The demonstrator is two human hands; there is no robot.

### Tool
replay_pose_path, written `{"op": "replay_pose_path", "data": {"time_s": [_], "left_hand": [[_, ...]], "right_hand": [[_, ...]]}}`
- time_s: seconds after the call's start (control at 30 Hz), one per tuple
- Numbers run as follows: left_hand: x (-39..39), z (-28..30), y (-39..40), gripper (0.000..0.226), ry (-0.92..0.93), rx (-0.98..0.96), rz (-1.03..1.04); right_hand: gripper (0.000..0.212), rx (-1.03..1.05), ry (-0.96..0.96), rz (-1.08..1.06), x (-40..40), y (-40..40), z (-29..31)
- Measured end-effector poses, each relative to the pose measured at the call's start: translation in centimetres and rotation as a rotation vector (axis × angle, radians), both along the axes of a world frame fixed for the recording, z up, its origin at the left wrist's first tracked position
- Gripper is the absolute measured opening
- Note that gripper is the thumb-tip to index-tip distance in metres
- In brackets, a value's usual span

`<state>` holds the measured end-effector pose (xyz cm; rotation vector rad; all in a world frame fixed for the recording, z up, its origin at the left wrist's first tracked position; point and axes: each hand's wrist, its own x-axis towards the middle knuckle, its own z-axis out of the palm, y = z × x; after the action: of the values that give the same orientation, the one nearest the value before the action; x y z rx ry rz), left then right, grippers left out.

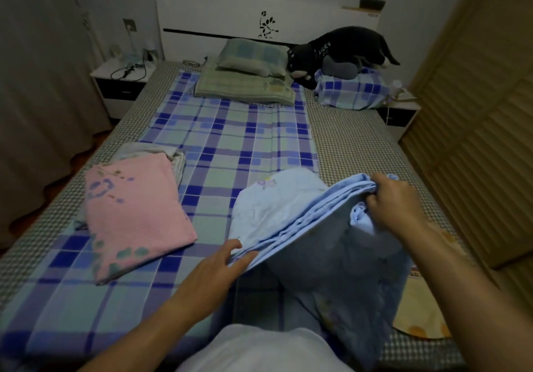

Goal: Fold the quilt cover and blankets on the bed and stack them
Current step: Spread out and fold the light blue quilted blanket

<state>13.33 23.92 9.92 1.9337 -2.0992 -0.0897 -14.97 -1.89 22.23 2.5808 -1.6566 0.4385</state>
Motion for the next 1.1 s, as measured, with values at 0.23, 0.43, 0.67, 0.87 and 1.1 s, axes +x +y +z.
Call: {"op": "replay_pose_path", "data": {"time_s": [0.23,0.43,0.67,0.87,1.1], "left_hand": [[-0.9,0.1,-1.2,0.097,-0.253,-0.042,-0.155],[-1.6,1.0,-1.6,0.098,-0.361,0.04,-0.194],[-3.5,0.0,-1.6,0.079,-0.436,0.145,-0.147],[-2.4,0.6,-2.8,0.086,-0.536,0.136,-0.094],[1.1,1.2,-4.7,0.045,-0.391,0.304,0.03]], "right_hand": [[0.008,0.023,-0.028,-0.075,-0.9,-0.7,0.2],[0.008,-0.004,-0.01,-0.062,-1.0,-0.4,0.6],[0.003,-0.052,-0.004,-0.036,0.3,0.4,1.0],[0.009,-0.076,-0.014,0.002,1.0,1.2,0.9],[0.007,-0.06,-0.057,-0.028,1.2,0.6,1.2]]}}
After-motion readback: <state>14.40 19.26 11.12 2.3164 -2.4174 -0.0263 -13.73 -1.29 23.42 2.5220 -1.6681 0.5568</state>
